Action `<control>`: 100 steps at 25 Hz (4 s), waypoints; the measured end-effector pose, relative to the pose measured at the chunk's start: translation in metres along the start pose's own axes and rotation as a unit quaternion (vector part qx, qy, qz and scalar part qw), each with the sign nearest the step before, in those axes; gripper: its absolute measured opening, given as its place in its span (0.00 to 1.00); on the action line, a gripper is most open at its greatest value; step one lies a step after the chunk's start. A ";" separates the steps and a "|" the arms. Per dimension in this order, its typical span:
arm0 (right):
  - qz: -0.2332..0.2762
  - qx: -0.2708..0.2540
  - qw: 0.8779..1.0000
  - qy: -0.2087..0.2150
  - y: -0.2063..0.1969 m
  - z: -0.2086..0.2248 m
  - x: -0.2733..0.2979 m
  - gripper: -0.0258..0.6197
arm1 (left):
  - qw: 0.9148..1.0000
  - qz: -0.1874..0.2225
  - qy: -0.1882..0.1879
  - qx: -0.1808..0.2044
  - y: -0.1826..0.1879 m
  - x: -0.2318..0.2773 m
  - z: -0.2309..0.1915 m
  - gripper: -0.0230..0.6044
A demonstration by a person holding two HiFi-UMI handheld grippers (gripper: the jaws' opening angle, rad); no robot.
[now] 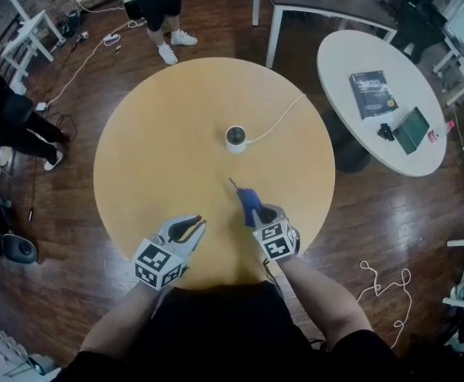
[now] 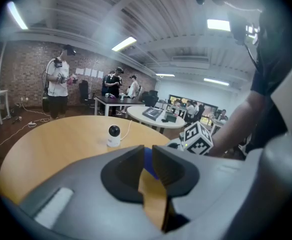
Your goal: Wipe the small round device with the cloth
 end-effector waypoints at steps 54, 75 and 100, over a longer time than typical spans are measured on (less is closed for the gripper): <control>0.042 -0.074 0.996 -0.003 0.161 0.085 0.106 0.11 | 0.978 0.033 0.155 -0.136 -0.020 -0.080 -0.022 0.12; -0.041 -0.026 0.998 0.037 0.092 0.068 0.129 0.11 | 0.974 0.029 0.166 -0.149 -0.035 -0.091 -0.019 0.12; 0.076 -0.083 0.993 -0.044 0.176 0.104 0.107 0.12 | 0.975 0.028 0.172 -0.140 -0.034 -0.099 -0.021 0.12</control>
Point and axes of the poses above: the fingertips, and each gripper's own axes: x forward along the fingers, z to its right, y out of its top, the point moved 4 cm from there along -x, backward along the fingers
